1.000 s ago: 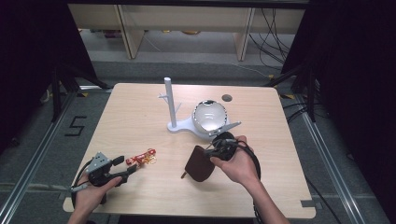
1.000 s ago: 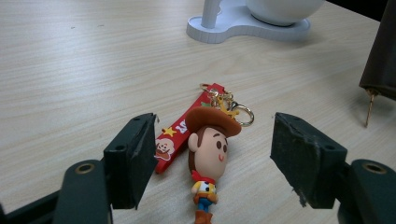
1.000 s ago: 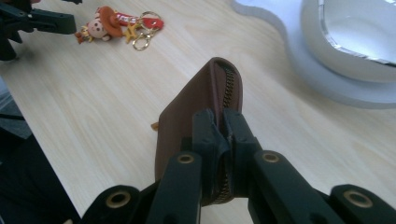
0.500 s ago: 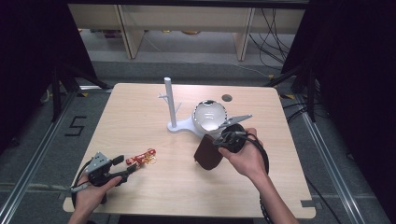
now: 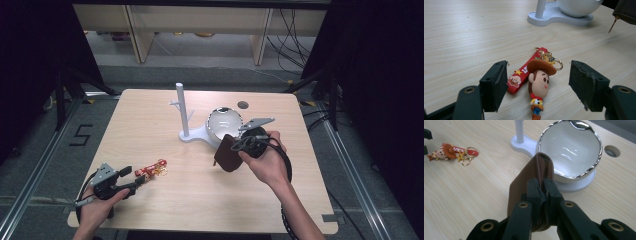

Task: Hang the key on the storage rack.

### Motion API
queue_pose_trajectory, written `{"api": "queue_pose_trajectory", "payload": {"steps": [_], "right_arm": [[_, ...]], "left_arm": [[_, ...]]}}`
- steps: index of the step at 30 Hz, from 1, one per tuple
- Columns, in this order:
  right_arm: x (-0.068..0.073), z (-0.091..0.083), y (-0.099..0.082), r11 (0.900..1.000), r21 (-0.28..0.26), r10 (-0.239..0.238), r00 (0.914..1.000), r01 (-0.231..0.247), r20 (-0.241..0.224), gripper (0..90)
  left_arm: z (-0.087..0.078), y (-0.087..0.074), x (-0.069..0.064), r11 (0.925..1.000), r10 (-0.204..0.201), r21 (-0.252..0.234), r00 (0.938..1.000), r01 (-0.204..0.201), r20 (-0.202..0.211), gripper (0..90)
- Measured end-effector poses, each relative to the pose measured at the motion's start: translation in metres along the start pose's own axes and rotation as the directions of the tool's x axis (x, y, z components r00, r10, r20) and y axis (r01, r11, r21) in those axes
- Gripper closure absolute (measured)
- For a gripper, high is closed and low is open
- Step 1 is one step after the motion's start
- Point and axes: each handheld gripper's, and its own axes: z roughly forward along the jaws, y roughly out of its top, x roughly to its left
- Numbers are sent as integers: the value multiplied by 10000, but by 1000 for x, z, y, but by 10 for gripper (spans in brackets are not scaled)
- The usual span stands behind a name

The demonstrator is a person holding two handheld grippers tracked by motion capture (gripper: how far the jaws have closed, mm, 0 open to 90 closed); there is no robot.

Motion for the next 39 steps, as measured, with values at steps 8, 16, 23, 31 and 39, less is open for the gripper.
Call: {"api": "queue_pose_trajectory", "payload": {"steps": [8,16,23,31,39], "right_arm": [[-8,-8,4,9996,-272,-83,9993,93,365,850],[-13,-15,9,9982,-548,-191,9973,230,703,849],[-16,-20,15,9974,-692,-152,9956,216,920,849],[-21,-24,21,9952,-917,-238,9930,345,1155,849],[-25,-26,26,9925,-1133,-309,9902,465,1362,849]], "left_arm": [[1,-1,1,10000,40,6,10000,-40,38,305],[0,0,2,9995,317,-32,9995,-317,10,305],[0,-1,1,9999,56,-87,10000,-56,5,305],[0,1,3,9992,381,-125,9993,-381,1,305],[0,1,3,9991,397,-133,9992,-398,-42,305]]}}
